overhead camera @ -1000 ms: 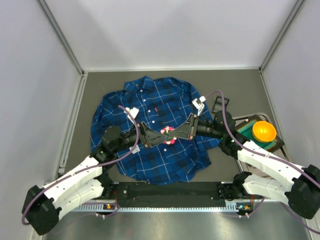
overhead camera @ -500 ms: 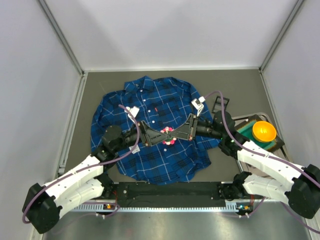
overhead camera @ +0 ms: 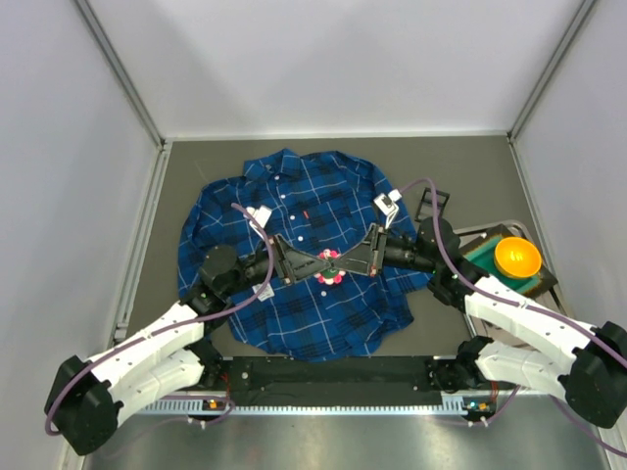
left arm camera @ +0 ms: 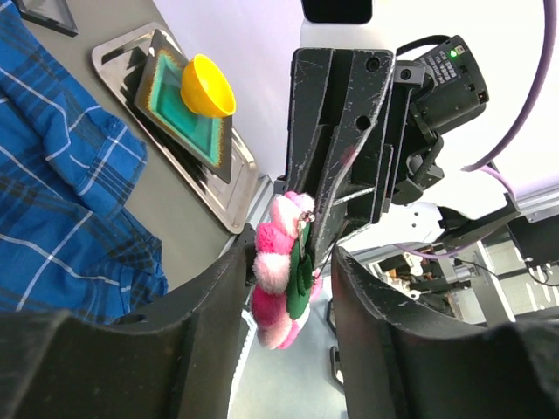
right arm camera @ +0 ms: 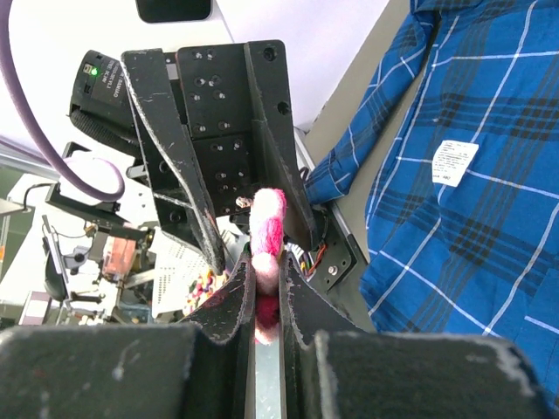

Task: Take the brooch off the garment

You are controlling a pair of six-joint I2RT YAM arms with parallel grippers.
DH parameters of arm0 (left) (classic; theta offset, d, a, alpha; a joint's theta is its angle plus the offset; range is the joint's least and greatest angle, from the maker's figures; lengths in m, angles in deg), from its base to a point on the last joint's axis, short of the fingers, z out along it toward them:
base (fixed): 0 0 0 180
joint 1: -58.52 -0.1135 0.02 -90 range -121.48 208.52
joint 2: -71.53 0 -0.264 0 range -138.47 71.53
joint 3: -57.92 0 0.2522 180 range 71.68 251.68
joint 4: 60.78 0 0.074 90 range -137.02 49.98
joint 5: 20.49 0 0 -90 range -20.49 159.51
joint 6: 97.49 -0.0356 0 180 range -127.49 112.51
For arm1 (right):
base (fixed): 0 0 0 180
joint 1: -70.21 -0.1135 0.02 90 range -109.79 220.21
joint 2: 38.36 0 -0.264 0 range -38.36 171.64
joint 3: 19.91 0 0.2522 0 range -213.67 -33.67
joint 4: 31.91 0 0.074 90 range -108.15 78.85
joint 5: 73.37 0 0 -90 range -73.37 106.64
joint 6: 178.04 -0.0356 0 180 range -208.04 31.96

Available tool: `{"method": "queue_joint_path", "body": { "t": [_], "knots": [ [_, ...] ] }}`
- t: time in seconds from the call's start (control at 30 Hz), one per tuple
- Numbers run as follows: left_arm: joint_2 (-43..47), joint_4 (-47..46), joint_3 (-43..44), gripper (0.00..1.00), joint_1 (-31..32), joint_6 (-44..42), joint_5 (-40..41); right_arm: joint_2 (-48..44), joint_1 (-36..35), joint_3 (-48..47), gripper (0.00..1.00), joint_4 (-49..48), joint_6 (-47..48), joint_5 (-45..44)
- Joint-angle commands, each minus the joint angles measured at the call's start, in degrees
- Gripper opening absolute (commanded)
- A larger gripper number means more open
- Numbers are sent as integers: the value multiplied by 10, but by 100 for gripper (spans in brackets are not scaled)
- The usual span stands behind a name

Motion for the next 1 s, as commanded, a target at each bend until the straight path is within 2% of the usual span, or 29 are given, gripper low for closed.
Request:
{"method": "queue_joint_path", "body": {
  "t": [0.0,0.53,0.97],
  "knots": [
    [-3,-61,0,46,-5,12,-12,-1,-8,-7,0,-32,19,11],
    [3,-80,-9,30,-6,23,-18,-8,-14,-13,0,-23,34,-5],
    [2,-95,-15,26,-6,30,-19,-10,-17,-15,0,-21,36,-7]
  ]
}}
